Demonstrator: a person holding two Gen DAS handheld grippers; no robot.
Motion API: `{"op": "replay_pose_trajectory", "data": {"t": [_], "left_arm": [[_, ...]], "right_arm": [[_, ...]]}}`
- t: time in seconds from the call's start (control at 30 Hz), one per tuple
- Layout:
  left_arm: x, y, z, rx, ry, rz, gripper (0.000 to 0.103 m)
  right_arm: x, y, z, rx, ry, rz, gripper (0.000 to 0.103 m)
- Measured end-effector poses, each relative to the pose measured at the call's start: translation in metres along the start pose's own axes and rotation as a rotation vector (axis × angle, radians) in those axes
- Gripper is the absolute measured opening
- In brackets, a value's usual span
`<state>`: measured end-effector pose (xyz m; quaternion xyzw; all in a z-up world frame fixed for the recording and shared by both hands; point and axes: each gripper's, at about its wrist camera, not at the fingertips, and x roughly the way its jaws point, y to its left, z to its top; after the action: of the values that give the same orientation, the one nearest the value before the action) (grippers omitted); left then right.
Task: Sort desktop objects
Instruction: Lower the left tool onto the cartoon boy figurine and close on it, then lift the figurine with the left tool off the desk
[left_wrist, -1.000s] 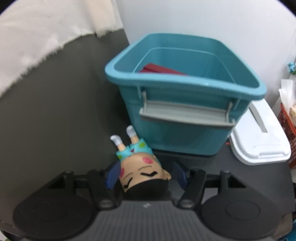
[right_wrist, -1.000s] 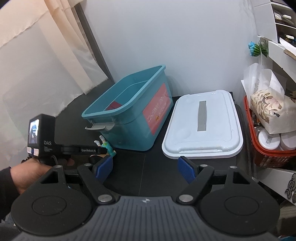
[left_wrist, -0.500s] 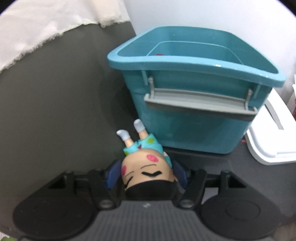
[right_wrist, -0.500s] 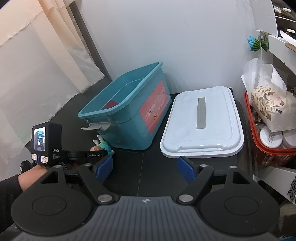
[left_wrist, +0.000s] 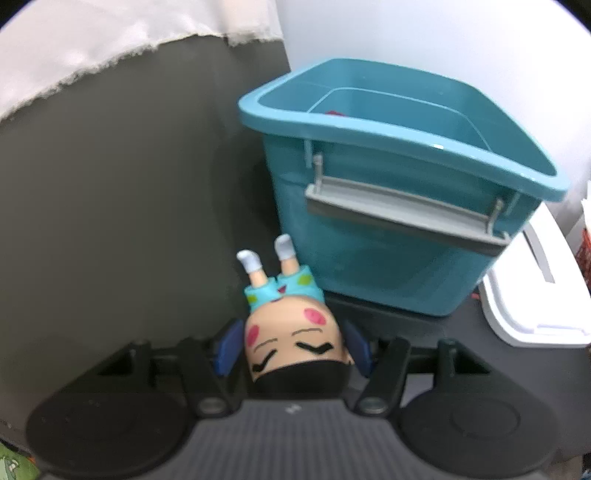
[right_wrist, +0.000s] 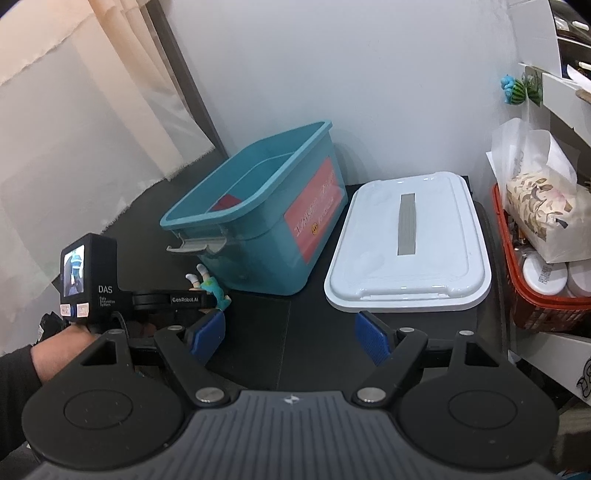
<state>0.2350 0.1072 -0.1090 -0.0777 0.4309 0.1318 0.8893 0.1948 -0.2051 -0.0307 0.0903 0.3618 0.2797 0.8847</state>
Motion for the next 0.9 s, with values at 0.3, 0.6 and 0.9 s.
{"op": "replay_pose_trajectory", "data": {"t": [0.3, 0.6, 0.9], "left_arm": [[0.005, -0.004, 0.000, 0.016, -0.010, 0.025, 0.065], [-0.006, 0.000, -0.010, 0.027, -0.017, -0.022, 0.064], [-0.032, -0.012, -0.029, 0.091, -0.012, -0.092, 0.063]], "right_arm": [[0.006, -0.002, 0.000, 0.002, 0.009, -0.008, 0.081], [0.006, -0.002, 0.000, 0.000, 0.007, -0.009, 0.081], [0.005, -0.004, -0.002, -0.004, 0.013, -0.005, 0.081]]}}
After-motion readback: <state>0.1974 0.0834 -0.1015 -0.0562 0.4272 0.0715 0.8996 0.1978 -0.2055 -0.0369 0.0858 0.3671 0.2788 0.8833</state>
